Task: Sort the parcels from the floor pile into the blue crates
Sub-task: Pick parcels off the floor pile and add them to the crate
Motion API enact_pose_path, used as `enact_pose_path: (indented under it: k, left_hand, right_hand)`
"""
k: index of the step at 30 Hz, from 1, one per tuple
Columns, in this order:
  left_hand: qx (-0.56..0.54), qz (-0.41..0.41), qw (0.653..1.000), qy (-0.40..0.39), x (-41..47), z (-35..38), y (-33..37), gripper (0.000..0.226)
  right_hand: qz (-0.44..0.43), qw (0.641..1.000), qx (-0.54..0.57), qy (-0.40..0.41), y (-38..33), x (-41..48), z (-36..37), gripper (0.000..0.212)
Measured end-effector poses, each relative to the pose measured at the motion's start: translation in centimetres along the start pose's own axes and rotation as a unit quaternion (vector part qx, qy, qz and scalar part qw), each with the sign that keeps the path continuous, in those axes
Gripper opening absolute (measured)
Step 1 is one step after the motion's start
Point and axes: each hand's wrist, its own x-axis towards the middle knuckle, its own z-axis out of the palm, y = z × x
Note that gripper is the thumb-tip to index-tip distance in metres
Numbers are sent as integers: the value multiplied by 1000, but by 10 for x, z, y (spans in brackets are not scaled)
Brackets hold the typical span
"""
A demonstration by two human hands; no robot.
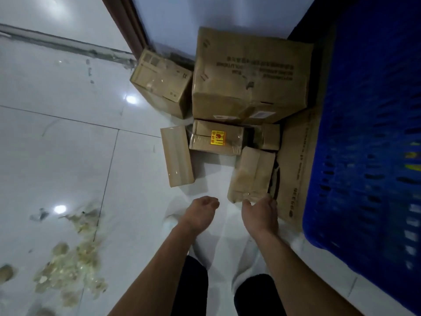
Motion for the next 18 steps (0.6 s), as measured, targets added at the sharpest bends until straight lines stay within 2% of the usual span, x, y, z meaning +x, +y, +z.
enact_pose_path:
  k: [6, 9, 12, 18]
  left_hand:
    - [-23, 38, 999, -6, 77, 31, 0, 42]
    - [-24, 63, 997, -30, 92, 40, 5, 43]
    - [32, 92, 994, -43, 97, 49, 6, 46]
    - [7, 61, 997, -36, 92, 41, 11, 48]
  right_hand:
    - [70, 987, 126, 67, 4, 74, 42, 75]
    - [78, 981, 160, 81, 7, 85, 51, 71]
    - [63, 980, 172, 78, 12, 87, 54, 75]
    - [96, 976, 189, 50, 2, 70, 41, 77]
